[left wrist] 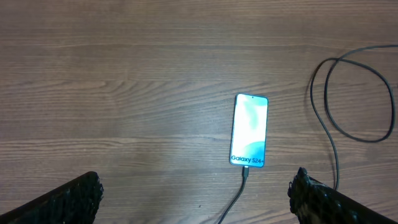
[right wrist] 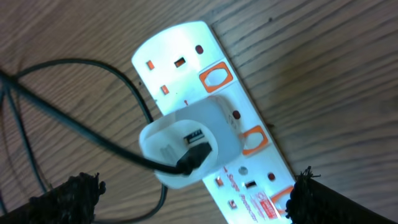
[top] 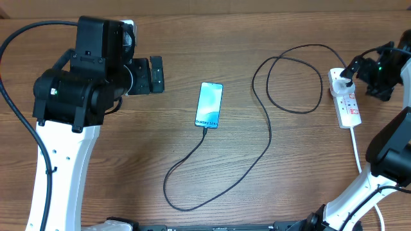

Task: Plug charger to phone and switch on socket
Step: 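Move the right gripper over the power strip's orange switch beside the charger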

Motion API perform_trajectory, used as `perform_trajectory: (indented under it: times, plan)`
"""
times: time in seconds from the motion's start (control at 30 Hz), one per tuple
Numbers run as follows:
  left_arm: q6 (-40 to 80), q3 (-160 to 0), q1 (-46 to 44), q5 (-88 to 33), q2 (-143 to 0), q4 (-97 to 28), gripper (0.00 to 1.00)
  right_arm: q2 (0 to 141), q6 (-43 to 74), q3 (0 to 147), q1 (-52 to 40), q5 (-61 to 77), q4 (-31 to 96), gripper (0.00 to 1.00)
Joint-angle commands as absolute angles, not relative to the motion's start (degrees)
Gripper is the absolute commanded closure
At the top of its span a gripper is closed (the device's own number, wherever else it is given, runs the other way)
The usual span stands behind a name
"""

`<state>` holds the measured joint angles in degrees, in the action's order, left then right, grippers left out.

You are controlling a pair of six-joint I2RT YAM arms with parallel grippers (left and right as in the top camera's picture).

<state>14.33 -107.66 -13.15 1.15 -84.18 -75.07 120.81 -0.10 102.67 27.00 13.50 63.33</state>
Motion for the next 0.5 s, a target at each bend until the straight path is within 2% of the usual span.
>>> perform_trajectory:
  times: [0.0,0.17,0.47]
  plan:
    - [12.84,-107.90,-13.52,1.89,-84.53,-75.02,0.01,120.68,-0.80,99.13,26.96,16.23,60.38,0.01]
    - [12.84,-107.90,-13.52,1.89,-84.53,-75.02,0.00,120.68,-3.31,95.00,26.98,21.39,54.68,0.05]
    - [12.84,-107.90,-13.52,1.89,-84.53,-75.02,0.00,120.68,-3.33,93.91,26.96,19.94,52.29,0.02]
